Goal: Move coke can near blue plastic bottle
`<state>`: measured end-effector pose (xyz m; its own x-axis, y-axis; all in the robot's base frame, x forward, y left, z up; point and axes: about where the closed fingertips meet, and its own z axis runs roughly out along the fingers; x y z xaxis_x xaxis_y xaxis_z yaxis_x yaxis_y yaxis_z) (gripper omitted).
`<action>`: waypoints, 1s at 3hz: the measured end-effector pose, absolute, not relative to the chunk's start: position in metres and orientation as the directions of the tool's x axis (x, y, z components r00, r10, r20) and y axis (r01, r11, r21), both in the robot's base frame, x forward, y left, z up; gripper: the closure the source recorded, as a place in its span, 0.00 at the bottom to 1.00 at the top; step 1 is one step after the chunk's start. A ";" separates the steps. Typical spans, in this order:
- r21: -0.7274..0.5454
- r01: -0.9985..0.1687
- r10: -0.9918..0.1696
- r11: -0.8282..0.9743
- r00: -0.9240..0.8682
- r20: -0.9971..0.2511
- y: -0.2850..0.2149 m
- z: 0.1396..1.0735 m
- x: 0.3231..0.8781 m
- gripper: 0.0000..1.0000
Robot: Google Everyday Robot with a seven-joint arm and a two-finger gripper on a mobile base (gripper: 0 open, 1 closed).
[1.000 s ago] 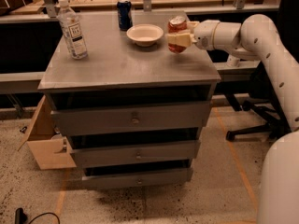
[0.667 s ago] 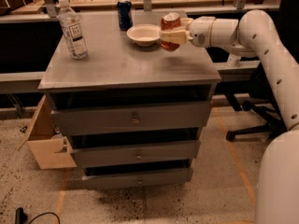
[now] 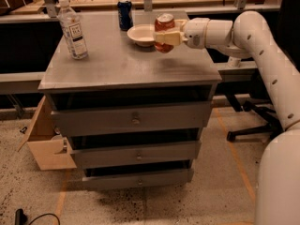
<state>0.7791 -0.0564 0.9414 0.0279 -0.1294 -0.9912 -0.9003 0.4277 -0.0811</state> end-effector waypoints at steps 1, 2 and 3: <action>-0.018 -0.933 -0.063 0.359 -0.005 -0.998 -0.010 0.941 0.763 1.00; 0.031 -0.944 -0.044 0.329 -0.048 -0.998 0.039 0.935 0.751 1.00; 0.057 -0.939 -0.030 0.338 -0.071 -0.997 0.076 0.930 0.752 1.00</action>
Offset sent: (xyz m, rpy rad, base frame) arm -0.0348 0.1503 -0.0179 0.1015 0.1406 0.0924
